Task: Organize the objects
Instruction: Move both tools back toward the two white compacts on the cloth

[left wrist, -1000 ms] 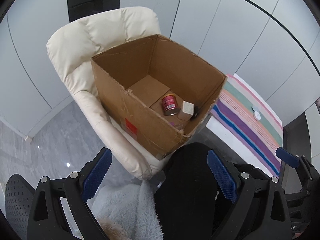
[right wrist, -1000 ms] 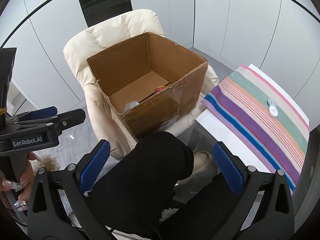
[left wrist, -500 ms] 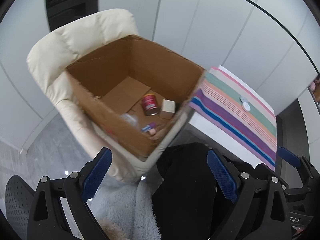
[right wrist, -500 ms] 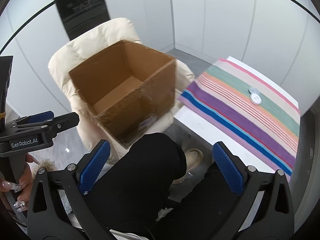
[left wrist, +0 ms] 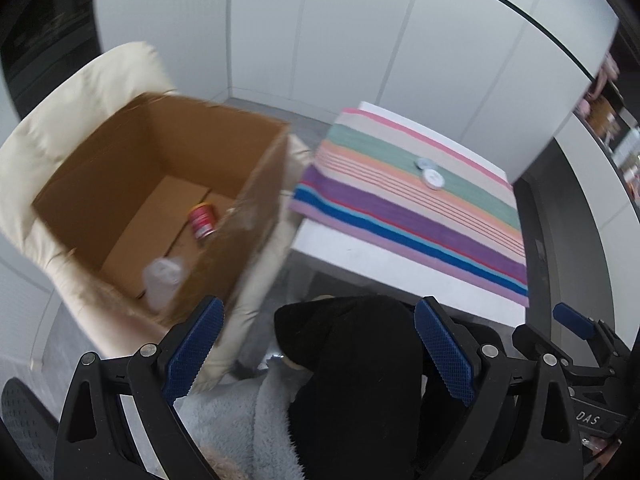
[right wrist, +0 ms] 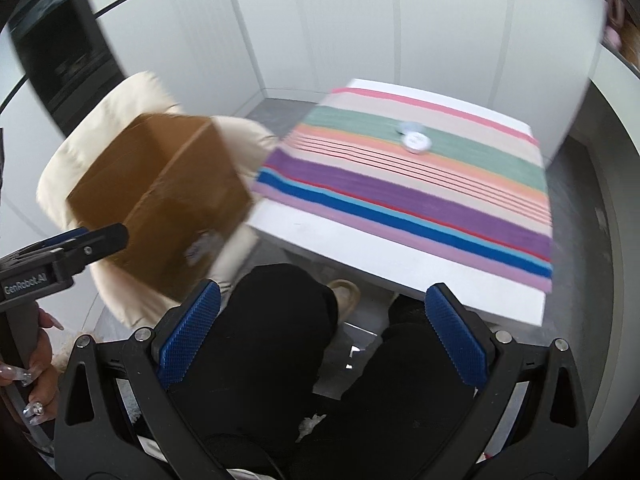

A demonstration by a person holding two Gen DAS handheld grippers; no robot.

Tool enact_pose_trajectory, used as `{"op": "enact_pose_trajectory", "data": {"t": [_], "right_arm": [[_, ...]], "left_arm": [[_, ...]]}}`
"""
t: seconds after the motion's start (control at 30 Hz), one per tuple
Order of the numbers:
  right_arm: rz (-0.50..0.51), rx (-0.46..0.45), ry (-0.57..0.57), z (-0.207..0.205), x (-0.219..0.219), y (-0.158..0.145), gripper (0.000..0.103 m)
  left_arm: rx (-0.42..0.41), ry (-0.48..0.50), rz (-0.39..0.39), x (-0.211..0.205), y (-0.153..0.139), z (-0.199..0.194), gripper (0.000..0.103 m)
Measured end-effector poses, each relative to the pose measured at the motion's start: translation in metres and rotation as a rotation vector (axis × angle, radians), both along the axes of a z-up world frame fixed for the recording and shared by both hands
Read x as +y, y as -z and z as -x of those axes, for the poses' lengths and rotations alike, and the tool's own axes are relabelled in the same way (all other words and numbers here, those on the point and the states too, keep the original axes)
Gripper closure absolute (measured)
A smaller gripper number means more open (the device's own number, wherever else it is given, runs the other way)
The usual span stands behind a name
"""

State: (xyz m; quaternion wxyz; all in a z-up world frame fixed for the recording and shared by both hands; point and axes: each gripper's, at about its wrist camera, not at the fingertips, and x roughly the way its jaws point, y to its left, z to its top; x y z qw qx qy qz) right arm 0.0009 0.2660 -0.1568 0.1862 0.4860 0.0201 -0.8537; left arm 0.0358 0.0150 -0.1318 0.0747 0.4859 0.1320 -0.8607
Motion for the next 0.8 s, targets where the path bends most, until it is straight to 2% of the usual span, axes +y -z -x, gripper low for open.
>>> {"op": "enact_pose_trajectory", "data": {"t": [0.2, 0.3, 0.47, 0.8], "right_arm": [[-0.003, -0.018, 0.104, 0.017, 0.041, 0.015, 0.000], [0.020, -0.003, 0.165, 0.027, 0.059, 0.019, 0.000], [0.001, 0.016, 0.219, 0.056, 0.075, 0.026, 0.000], [-0.003, 0.001, 0.252, 0.150, 0.092, 0.069, 0.000]], "left_arm": [[0.008, 0.072, -0.004, 0.027, 0.006, 0.035, 0.006], [0.007, 0.094, 0.008, 0.036, 0.011, 0.052, 0.006], [0.012, 0.111, 0.004, 0.042, 0.019, 0.086, 0.006], [0.059, 0.157, 0.036, 0.056, 0.039, 0.183, 0.006]]}}
